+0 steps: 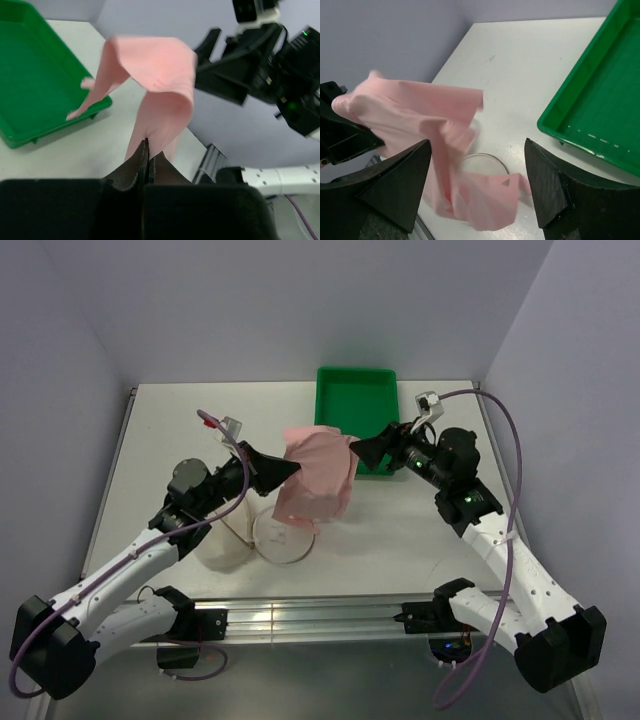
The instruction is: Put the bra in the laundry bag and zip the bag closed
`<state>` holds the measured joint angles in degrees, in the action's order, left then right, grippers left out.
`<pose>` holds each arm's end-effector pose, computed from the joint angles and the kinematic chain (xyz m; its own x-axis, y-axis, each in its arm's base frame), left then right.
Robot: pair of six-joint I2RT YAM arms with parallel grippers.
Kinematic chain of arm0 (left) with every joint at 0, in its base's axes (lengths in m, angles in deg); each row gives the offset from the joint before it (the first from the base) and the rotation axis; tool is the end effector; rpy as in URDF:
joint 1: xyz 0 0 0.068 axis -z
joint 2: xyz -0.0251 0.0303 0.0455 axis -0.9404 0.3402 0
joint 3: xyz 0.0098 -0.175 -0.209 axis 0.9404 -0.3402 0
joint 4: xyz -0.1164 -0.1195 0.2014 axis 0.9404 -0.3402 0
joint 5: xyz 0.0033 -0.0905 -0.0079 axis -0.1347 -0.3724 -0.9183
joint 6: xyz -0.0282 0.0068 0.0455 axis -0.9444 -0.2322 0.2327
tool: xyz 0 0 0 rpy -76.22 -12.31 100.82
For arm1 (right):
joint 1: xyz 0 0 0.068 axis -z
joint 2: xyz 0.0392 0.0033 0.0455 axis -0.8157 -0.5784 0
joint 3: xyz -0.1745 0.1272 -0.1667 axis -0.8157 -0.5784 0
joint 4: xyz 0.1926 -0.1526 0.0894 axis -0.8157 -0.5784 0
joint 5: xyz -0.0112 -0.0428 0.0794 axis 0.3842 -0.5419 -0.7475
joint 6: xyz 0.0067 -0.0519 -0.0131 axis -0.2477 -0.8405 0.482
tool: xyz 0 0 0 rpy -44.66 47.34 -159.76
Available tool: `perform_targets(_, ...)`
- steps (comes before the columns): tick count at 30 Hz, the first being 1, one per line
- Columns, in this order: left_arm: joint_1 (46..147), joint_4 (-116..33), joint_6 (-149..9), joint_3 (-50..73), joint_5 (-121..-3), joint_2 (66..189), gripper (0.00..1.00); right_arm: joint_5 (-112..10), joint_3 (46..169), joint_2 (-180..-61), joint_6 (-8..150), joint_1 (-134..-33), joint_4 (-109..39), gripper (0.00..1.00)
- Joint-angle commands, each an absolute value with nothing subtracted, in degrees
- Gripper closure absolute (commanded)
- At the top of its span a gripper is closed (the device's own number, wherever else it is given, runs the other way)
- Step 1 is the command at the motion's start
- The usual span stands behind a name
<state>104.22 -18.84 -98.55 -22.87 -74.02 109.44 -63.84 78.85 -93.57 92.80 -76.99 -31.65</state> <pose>0.1876 -0.1417 0.3222 -0.4642 -0.4219 -0.7788 0.6673 0.4117 -0.6207 0.2027 0.0967 0.3458 -0.3894 0.3225 -0.8628 -0.5589 0.6618 0.4996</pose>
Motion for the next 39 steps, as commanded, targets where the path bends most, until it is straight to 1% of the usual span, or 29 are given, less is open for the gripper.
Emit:
perform_targets(1,104.21,-20.63,-97.04,-22.59,-83.07,106.5,1.0,-78.0,83.48,-93.99,87.67,-73.82,-34.19,0.18)
perform_targets(4,104.21,-21.16,-97.13,-22.51,-86.42,105.62,1.0,-86.69,85.94,-96.28,87.93,-73.91,-34.99,0.18)
perform_targets(8,104.3,-21.78,-97.13,-21.8,-86.79,106.15,1.0,-96.02,83.14,-93.75,91.62,-74.08,-26.48,0.18)
perform_targets(13,104.74,-20.2,-97.83,-20.84,-87.76,107.64,1.0,-100.25,81.46,-93.55,96.1,-74.43,-21.98,0.18)
perform_targets(16,105.09,-20.72,-97.74,-19.96,-87.23,107.99,1.0,-98.51,81.73,-92.42,95.41,-74.44,-23.98,0.18)
perform_targets(20,105.44,-22.22,-97.13,-19.96,-86.7,106.77,1.0,-88.25,83.66,-88.29,93.12,-73.91,-29.08,0.18)
perform_targets(21,105.53,-22.31,-97.21,-19.96,-86.87,106.68,1.0,-82.91,84.27,-87.41,92.07,-73.91,-30.31,0.18)
perform_targets(24,105.79,-22.31,-97.39,-19.87,-87.66,106.5,1.0,-78.13,86.2,-85.3,89.61,-73.91,-32.08,0.18)
perform_targets(26,106.58,-22.31,-97.21,-19.43,-87.76,106.33,1.0,-79.33,86.82,-85.73,89.42,-74.0,-32.87,0.18)
perform_targets(28,107.2,-22.31,-97.04,-18.73,-87.67,106.5,1.0,-83.54,88.14,-88.27,89.6,-74.61,-34.18,0.18)
perform_targets(34,109.05,-22.22,-96.69,-17.15,-86.79,107.55,1.0,-78.38,88.49,-92.23,85.12,-82.59,-39.54,0.19)
perform_targets(36,109.57,-22.22,-96.6,-16.88,-86.44,107.64,1.0,-77.15,88.15,-92.33,84.15,-83.92,-39.82,0.21)
perform_targets(39,109.66,-22.83,-96.34,-16.79,-84.42,107.38,1.0,-81.18,87.01,-91.28,84.94,-84.37,-37.72,0.36)
